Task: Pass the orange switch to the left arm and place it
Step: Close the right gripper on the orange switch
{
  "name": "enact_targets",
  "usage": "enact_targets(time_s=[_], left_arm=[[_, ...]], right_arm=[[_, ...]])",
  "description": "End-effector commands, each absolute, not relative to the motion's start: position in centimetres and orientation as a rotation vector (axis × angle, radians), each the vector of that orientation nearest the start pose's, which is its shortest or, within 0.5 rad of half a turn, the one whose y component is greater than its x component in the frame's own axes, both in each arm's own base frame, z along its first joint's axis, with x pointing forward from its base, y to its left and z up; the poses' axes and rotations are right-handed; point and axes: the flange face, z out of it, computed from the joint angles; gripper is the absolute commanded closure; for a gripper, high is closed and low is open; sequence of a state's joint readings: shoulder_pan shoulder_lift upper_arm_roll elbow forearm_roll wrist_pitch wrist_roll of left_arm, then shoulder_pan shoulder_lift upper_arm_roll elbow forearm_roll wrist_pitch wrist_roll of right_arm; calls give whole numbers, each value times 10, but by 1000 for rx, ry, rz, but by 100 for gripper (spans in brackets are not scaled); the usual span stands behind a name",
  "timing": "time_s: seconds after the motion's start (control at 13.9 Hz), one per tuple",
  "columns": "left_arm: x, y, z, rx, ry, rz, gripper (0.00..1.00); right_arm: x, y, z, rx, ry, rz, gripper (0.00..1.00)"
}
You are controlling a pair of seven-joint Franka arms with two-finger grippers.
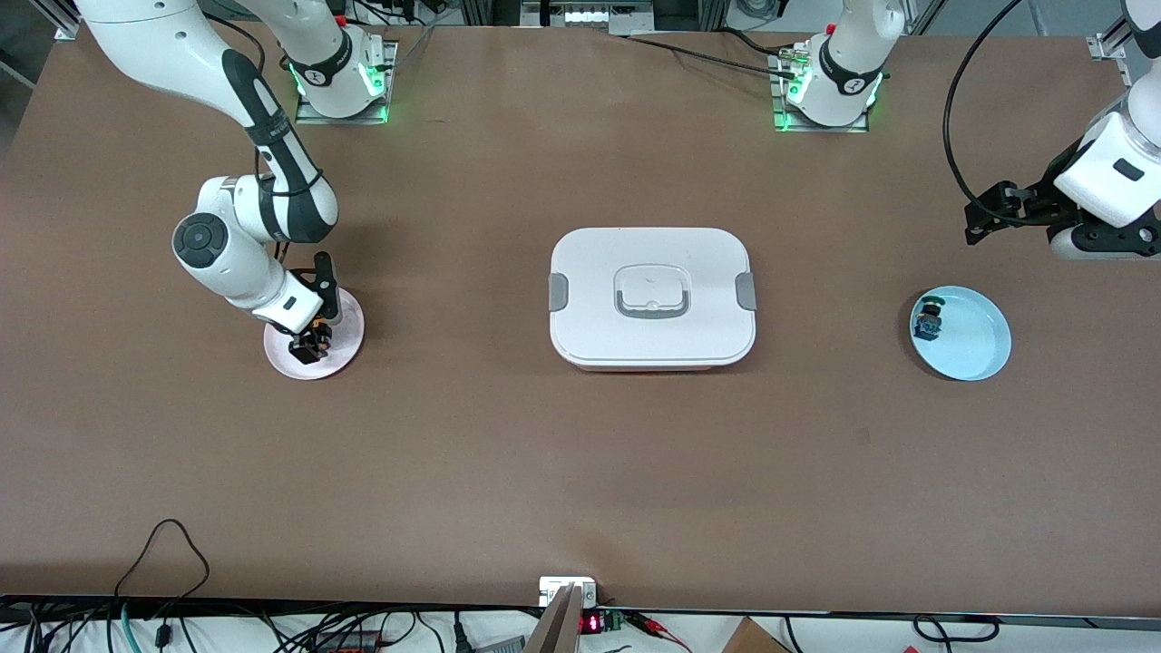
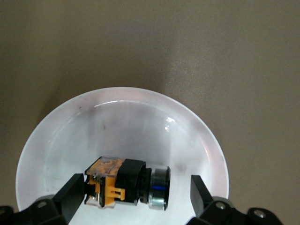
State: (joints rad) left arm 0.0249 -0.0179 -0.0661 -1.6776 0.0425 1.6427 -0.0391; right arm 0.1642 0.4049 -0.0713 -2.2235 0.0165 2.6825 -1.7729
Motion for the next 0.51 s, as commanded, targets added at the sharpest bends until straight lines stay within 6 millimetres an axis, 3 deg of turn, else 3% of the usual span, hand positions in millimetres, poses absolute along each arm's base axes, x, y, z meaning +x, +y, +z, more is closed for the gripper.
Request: enact_targets(time_s=[0.0, 0.22, 0.43], left_arm=[[556, -17, 596, -3073, 13, 31, 0], [556, -17, 596, -3073, 13, 31, 0], [556, -17, 596, -3073, 13, 31, 0]], right_arm=[[552, 51, 188, 1783, 2473, 73, 0], [552, 51, 188, 1782, 2472, 75, 5], [552, 51, 188, 1781, 2471, 76, 28]])
